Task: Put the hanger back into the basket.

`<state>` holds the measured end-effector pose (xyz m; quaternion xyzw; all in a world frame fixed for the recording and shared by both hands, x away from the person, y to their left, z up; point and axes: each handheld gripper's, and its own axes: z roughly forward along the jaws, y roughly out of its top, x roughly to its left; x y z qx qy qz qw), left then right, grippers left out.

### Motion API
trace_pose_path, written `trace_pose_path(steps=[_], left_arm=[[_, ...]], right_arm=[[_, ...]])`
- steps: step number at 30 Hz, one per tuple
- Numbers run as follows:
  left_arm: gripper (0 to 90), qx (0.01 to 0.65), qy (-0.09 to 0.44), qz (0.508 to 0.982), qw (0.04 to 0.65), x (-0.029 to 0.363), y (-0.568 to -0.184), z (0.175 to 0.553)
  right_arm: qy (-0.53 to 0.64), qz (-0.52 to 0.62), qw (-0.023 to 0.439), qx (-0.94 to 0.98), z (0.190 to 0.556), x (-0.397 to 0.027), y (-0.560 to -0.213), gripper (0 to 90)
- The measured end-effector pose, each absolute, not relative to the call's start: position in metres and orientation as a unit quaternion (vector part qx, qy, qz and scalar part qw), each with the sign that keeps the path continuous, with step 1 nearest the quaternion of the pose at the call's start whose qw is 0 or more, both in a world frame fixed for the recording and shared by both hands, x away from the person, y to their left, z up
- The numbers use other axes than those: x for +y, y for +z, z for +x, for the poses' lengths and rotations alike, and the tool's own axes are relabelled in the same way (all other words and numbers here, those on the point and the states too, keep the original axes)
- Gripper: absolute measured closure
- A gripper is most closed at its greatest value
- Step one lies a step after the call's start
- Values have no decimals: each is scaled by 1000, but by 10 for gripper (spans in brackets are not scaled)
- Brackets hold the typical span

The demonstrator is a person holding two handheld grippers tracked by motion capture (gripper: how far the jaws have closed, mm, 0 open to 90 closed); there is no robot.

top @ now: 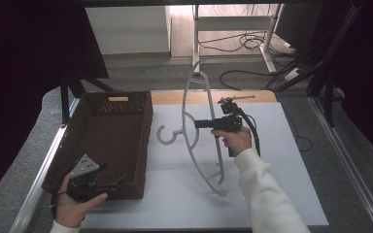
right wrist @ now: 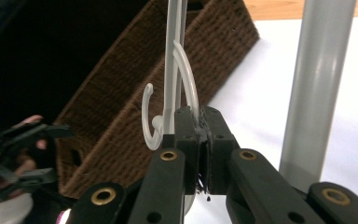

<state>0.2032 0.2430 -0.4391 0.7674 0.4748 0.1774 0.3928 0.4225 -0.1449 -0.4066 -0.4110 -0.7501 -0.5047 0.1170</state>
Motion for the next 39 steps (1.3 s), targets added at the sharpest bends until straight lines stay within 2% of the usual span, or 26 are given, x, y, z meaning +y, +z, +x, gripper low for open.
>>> trace_pose_path(steps=[14,28,34,37,39], left_arm=[[188,457,157,771,416,228,-432,202],[224,415,103,780,456,176,-414,216],[258,410,61,778,471,152,-412,228],[319,399,51,787,468,139,-411,233],[324,395,38,790,467,131,-413,239]], right_arm=[[-567,-398,149,-706,406,-157,-403,861],[-602,-379,171,-682,393,-163,-397,861],[-611,-364,174,-681,388,-163,-396,861],[-617,-354,180,-679,386,-160,-397,861],[-617,-353,182,-680,385,-159,-397,861]])
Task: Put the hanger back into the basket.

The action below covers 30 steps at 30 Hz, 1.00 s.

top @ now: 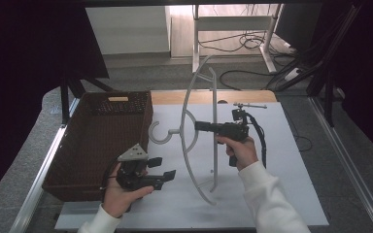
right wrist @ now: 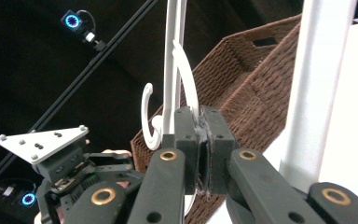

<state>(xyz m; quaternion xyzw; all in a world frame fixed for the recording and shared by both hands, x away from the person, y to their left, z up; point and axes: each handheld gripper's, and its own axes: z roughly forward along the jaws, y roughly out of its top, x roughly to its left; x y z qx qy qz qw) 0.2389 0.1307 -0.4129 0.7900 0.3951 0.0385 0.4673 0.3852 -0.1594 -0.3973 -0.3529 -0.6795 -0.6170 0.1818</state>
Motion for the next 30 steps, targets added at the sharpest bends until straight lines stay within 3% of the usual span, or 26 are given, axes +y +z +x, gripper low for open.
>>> trace_pose_path(steps=[6,8,13,18,30], left_arm=[[378,396,7,784,477,116,-421,252],[447,395,-4,784,479,110,-425,258],[517,398,-21,777,488,105,-430,267],[733,406,-41,766,496,102,-435,274],[794,434,-84,733,517,113,-439,282]], right_arm=[[-623,-344,192,-676,383,-155,-400,861],[-622,-344,194,-676,382,-154,-400,861],[-622,-343,190,-678,381,-153,-401,861],[-622,-342,191,-678,382,-152,-404,859],[-632,-334,174,-677,381,-156,-404,850]])
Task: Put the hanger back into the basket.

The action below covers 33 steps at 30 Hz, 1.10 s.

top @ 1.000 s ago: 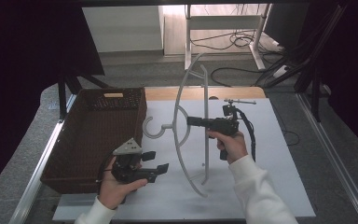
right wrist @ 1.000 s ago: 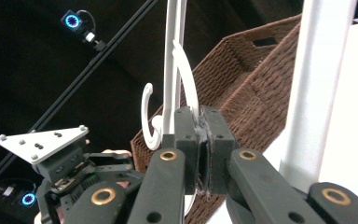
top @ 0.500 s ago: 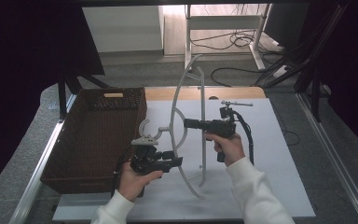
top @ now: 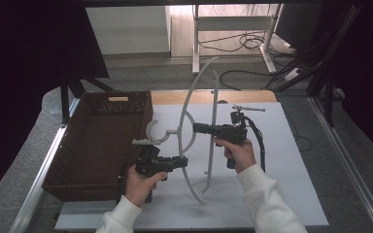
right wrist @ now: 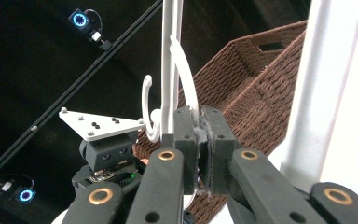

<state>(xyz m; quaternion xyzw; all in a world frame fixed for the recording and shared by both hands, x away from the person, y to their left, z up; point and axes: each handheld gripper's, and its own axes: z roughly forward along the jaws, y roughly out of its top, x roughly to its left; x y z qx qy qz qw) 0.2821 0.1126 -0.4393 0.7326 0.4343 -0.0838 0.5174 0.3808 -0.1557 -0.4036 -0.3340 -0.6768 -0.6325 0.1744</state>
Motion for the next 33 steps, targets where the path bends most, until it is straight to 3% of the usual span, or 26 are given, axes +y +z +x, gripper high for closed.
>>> trace_pose_path(steps=[5,9,13,14,18,25,33], left_arm=[[806,447,-85,723,521,115,-440,284],[806,455,-88,714,525,117,-441,287],[806,463,-87,706,529,117,-442,288],[806,465,-88,702,533,119,-442,289],[806,470,-90,692,540,124,-441,291],[805,474,-89,681,551,130,-438,291],[804,477,-91,667,565,142,-435,292]], right_arm=[[-636,-335,165,-675,381,-156,-403,841],[-628,-351,145,-679,381,-156,-404,683],[-625,-360,143,-678,382,-157,-407,641],[-623,-366,150,-674,382,-159,-409,564],[-618,-382,159,-669,380,-167,-413,477],[-610,-398,168,-665,372,-185,-422,416],[-609,-371,147,-686,335,-217,-418,396]])
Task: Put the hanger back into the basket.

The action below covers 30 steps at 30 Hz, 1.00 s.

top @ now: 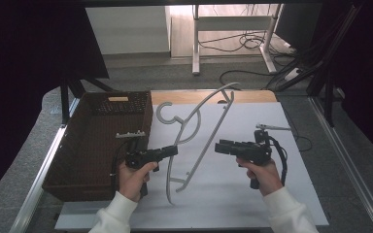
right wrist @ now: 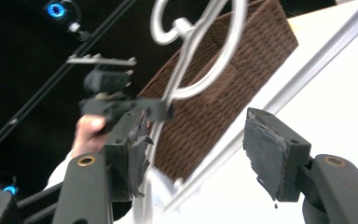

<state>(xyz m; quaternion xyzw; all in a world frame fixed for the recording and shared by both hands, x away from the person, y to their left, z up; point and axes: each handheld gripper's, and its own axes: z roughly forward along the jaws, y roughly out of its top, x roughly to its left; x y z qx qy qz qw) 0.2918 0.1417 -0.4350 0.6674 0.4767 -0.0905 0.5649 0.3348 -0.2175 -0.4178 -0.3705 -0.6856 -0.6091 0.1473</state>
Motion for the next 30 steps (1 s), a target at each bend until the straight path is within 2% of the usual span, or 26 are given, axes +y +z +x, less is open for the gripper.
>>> trace_pose_path(steps=[3,11,21,30], left_arm=[[805,476,-89,665,569,145,-432,291],[805,468,-75,668,573,155,-415,289],[804,460,-41,682,567,181,-387,282],[805,472,-11,673,569,221,-372,276]], right_arm=[[-607,-362,133,-695,315,-237,-418,386],[-593,-387,118,-696,303,-273,-436,383],[-578,-398,94,-706,302,-286,-441,378],[-569,-411,85,-708,305,-293,-445,368]])
